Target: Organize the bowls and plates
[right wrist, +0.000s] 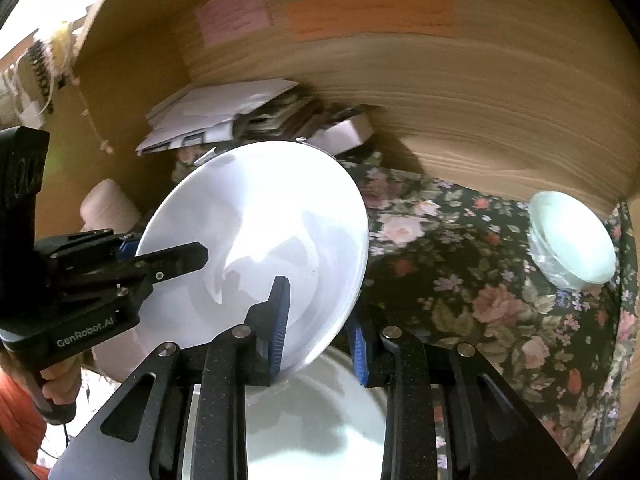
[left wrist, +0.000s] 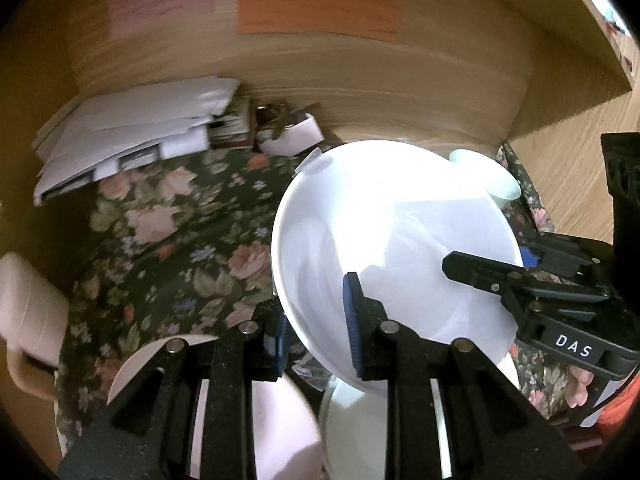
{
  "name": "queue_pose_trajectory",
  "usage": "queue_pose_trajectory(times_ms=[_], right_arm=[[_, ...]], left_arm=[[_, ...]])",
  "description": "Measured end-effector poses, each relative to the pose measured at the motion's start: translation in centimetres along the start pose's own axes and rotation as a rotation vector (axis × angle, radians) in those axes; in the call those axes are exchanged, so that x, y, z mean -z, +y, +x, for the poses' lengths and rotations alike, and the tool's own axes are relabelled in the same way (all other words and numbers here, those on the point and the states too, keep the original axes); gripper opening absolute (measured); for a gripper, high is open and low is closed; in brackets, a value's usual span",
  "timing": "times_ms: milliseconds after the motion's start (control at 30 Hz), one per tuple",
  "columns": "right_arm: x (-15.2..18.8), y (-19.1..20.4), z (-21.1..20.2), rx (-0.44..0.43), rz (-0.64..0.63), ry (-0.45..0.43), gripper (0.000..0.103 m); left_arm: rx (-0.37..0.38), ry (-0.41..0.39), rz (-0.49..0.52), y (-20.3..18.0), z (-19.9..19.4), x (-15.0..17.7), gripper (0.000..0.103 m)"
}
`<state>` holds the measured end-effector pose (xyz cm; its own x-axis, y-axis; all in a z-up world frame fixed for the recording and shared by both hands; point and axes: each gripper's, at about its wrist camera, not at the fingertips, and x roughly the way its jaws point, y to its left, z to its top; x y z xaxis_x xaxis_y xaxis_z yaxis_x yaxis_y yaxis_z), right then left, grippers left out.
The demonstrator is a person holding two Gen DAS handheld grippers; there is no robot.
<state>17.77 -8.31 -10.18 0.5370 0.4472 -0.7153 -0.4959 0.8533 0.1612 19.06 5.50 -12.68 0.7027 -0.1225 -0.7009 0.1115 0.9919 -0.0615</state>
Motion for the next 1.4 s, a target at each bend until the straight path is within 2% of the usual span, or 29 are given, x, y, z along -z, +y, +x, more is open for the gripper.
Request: queue_pose_trajectory(times_ms=[700, 1100, 1400], right_arm=[[1.2, 9.6, 2.5, -0.164, -0.150, 0.045, 0.025], [2.6, 12.2, 5.4, -0.215, -0.187, 0.128, 0.025], [3.4, 12.0, 7.2, -0.204, -0.185, 0.194, 0.025]], left_arm=[[-0.118, -0.046, -0.174, 7.7, -6.6, 7.1, 0.024], [-0.158, -0.015, -0.225, 10.3, -7.1, 10.1, 0.024], [-0.144, 0.032, -0.238, 10.8, -5.6, 11.8, 0.024]])
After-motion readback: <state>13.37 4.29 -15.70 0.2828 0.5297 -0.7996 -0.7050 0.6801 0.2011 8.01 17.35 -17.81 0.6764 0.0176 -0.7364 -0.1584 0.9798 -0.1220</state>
